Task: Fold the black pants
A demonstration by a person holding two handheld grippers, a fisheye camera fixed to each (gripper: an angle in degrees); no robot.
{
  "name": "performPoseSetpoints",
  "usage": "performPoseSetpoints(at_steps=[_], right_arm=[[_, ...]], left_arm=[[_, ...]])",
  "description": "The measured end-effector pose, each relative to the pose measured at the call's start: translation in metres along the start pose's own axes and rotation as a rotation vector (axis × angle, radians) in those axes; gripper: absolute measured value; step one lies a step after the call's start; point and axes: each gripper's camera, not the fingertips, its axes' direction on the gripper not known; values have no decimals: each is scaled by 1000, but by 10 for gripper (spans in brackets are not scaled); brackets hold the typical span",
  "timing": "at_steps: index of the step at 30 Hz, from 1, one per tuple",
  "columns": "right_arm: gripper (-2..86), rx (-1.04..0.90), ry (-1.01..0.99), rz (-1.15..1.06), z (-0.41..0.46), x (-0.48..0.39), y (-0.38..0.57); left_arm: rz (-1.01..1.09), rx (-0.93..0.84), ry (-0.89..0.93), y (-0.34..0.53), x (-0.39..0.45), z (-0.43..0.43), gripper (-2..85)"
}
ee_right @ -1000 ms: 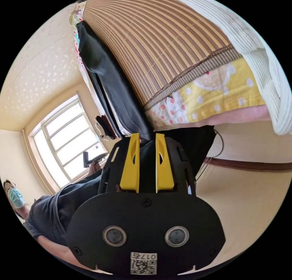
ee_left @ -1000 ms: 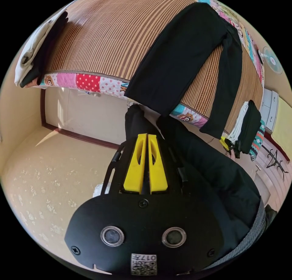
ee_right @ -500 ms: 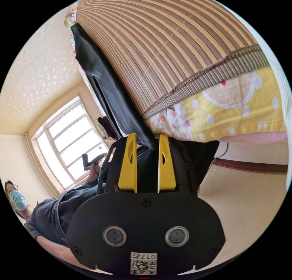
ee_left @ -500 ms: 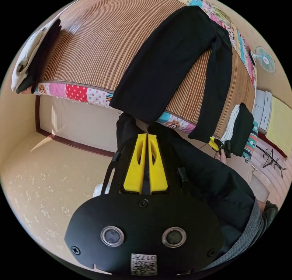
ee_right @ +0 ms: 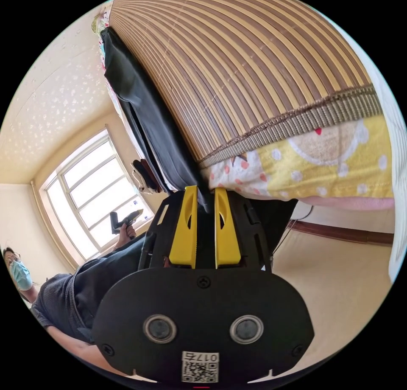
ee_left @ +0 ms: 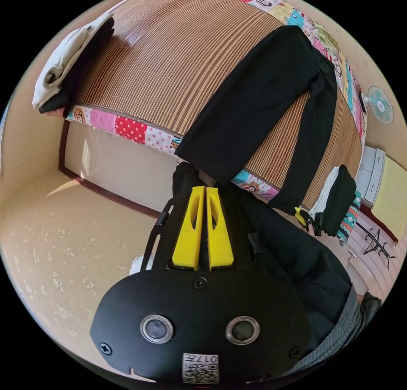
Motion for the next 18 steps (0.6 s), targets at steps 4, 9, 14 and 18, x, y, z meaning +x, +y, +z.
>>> performPoseSetpoints(at_steps=[4,9,14,18], right_arm=[[65,-3,8,4,0,1,-5],[65,2,17,3,-1,3,-9],[64,14,1,11,-1,12,-12],[64,25,-9,18,-1,20,-13]], left_arm=[[7,-11,-14,-3,7,3,-6],[25,-26,-22,-9,12,0,-6],[30,-43,-72,-14,8,-4,-6],[-16,-38,-47,-18,-2,-5,-6]])
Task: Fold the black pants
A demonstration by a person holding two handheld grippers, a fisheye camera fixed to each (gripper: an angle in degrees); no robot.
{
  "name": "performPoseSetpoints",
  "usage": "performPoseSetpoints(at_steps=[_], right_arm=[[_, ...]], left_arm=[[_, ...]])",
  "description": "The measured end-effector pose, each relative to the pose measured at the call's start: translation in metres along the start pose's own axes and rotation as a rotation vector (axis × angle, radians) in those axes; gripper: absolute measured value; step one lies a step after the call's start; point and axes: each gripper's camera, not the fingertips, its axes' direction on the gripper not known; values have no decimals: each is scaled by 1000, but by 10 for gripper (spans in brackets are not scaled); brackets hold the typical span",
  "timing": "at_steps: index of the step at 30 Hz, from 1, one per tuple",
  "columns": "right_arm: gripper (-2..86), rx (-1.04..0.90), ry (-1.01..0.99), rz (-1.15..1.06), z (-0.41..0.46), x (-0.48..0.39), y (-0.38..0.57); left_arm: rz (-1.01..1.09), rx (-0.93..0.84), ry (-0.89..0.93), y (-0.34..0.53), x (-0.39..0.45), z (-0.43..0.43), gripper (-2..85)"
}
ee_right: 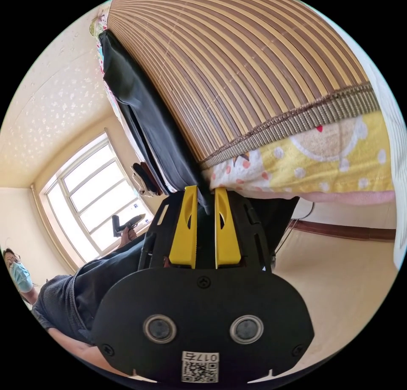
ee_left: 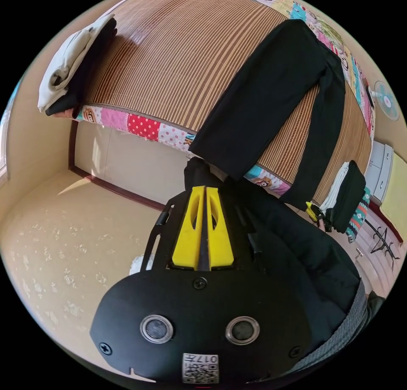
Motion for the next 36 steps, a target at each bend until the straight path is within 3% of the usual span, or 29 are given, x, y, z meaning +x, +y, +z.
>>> performPoseSetpoints(at_steps=[19,30,36], right_arm=[[32,-2,-3,-26,-2,48,0],[29,-56,-119,-175,-6,58,20],[30,-166,-289,-389,15,23,29]], left_arm=[[59,42,29,-33,8,-11,-3],[483,-24,284,-70,139,-3,37],[775,-63,182,-61,242,14,79]])
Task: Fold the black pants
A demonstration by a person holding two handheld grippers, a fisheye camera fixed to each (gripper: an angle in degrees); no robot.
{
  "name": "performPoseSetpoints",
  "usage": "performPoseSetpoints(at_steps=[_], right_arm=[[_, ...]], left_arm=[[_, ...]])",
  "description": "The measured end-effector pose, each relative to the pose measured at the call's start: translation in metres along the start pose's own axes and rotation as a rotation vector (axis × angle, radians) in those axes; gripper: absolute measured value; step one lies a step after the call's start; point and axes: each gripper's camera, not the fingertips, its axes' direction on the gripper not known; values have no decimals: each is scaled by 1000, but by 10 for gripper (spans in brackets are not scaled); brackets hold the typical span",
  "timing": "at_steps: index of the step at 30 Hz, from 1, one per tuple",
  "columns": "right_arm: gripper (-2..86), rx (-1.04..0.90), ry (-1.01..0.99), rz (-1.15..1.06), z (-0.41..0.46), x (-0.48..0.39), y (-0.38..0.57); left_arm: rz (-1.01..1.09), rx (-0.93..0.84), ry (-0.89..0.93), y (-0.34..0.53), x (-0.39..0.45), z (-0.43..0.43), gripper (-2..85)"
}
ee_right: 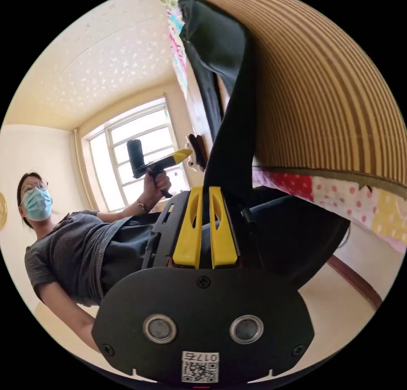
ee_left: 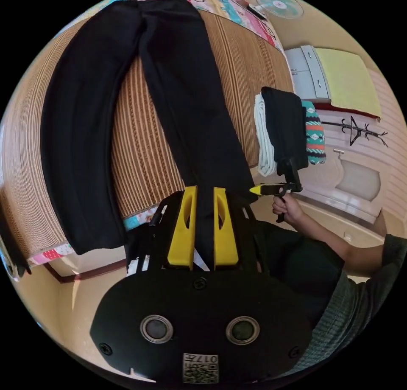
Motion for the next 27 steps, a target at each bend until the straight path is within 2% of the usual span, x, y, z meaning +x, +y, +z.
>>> performPoseSetpoints(at_steps=[4,6,8,10,14,15,16,18,20,23,27], right_arm=[[31,-165,60,-127,42,-22,-14],[31,-224,124,-167,58,-26,-20],[30,-330,199,-198,75,-22,-30],[29,-458,239,-223,82,-14,-39],[28,-786,343,-228,68,18,-78],[28,-806,376,-219,61,23,-88],[27,-783,445,-190,40,33,-117],[28,-607,442,-122,-3,44,-175],[33,-298,354,-80,-66,50,-260],[48,0,374,-78,-115,58,-355],[117,180,482,17,-128,87,-443]], left_arm=[[56,-41,103,-30,29,14,121],[84,-122,38,-44,38,28,130],[107,-139,-64,-45,42,31,106],[129,-139,-171,-41,42,29,33],[166,-83,-158,-24,30,11,12],[133,-70,-143,-19,23,5,9],[119,-59,-133,-17,20,1,9],[69,-16,-83,-9,7,-11,6],[28,12,-53,-5,-3,-17,6],[-25,53,-7,1,-17,-23,6],[-100,107,86,10,-36,-27,5]])
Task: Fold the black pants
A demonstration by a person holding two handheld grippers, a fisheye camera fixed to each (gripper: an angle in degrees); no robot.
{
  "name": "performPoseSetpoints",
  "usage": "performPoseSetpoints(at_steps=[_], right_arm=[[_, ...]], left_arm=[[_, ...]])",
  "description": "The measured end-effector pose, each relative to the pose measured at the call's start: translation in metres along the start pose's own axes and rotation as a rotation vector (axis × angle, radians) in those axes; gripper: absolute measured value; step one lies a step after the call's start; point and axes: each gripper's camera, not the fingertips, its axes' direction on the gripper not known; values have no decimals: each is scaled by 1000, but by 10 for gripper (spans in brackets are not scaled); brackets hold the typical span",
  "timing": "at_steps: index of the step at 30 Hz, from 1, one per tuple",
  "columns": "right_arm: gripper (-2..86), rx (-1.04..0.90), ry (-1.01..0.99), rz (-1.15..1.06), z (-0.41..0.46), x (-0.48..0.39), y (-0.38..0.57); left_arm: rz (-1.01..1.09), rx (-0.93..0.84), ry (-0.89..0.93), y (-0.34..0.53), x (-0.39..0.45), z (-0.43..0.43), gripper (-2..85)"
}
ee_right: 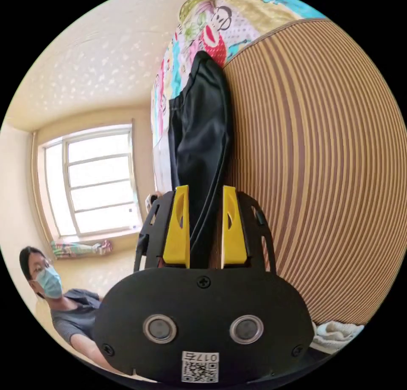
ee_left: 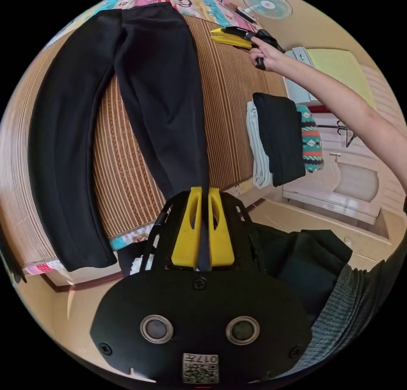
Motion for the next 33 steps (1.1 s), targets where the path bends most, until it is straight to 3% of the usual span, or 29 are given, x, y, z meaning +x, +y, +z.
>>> performPoseSetpoints(at_steps=[3,7,14,22,28,33], right_arm=[[129,73,31,77,29,19,-37],[64,32,49,38,84,20,-56],[30,118,435,-296,133,-133,-18],[32,-2,389,-618,281,-269,-29],[23,37,-64,-479,317,-203,12],[27,-135,79,-350,348,-106,139]], left_arm=[[-27,30,47,4,-10,-6,4],[-8,63,45,6,-18,-17,4],[-91,145,151,33,-67,-62,4],[-276,338,174,104,-165,-150,5],[-518,302,115,118,-278,-167,8],[-423,168,71,104,-302,-170,13]])
